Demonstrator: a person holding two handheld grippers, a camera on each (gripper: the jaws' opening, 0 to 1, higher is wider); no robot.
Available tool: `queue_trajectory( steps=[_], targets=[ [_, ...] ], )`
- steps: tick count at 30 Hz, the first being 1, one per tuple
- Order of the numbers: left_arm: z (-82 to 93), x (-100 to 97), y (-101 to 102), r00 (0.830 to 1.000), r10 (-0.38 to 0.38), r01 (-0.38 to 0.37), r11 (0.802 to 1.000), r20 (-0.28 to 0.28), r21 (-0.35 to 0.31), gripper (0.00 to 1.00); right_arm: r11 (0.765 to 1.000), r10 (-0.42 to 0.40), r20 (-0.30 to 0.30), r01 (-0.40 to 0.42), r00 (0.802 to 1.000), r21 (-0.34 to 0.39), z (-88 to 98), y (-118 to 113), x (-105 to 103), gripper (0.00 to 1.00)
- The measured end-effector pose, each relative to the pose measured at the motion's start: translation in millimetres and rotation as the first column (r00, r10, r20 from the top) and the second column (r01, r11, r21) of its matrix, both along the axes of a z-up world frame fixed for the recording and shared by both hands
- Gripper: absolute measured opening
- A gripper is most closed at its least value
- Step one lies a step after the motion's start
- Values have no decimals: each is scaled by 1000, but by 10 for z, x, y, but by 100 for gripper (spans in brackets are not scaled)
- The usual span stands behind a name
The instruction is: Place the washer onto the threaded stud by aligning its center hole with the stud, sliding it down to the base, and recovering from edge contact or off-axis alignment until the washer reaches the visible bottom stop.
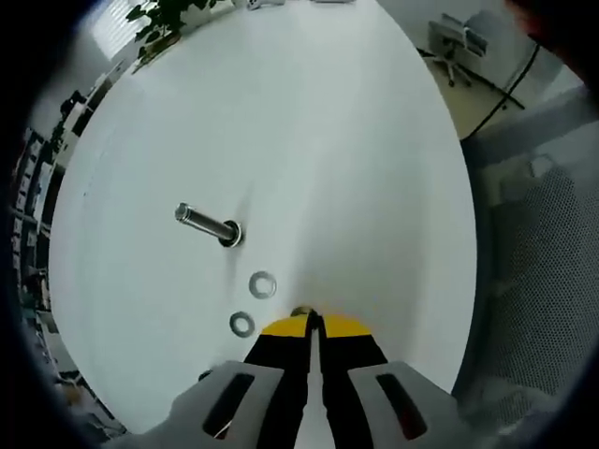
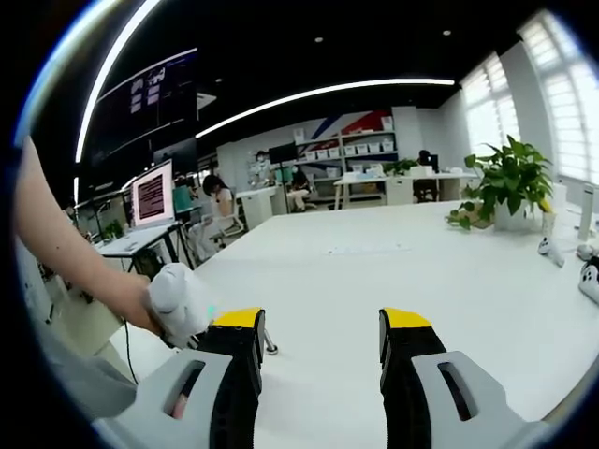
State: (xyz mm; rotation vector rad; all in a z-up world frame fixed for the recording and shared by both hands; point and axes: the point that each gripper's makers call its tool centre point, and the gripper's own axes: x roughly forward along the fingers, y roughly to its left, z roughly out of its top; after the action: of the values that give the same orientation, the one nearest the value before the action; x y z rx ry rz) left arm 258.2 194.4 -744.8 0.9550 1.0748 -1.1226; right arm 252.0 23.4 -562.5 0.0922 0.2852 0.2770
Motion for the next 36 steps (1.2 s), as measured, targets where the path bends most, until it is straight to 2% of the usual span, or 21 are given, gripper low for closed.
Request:
queue_trajectory(
  steps=[4,10,13,15,17,21,25,36],
  targets=[
    [13,15,18,999,41,-42,998,-25,-40,0,1000,4,-2,-4,1000,-5,-4,10,-12,52],
    [5,-16,-1,1000,-4,5,999,29,-33,0,1000,3,-7,-3,1000,-9,-19,2,-13,52],
    [13,-9,10,999,-4,6,999,38,-42,0,1000,7,-14,-7,1000,-13,-46,6,-17,52],
    [12,4,28,1000,0,1,999,24,-50,0,1000,7,-14,-7,1000,-15,-45,8,-14,52],
    [22,24,78,999,-3,4,999,34,-36,0,1000,6,-13,-6,1000,-15,-42,7,-13,52],
    [140,78,66,998,41,-37,996,47,-86,0,1000,5,-19,-5,1000,-15,-61,2,-17,52],
    [278,106,18,995,-6,15,996,98,-92,0,1000,4,-17,-4,1000,-13,-54,1,-12,52],
    [640,256,-85,984,1,29,986,179,-161,0,999,1,-32,-2,999,-39,-129,-21,-33,52]
  ],
)
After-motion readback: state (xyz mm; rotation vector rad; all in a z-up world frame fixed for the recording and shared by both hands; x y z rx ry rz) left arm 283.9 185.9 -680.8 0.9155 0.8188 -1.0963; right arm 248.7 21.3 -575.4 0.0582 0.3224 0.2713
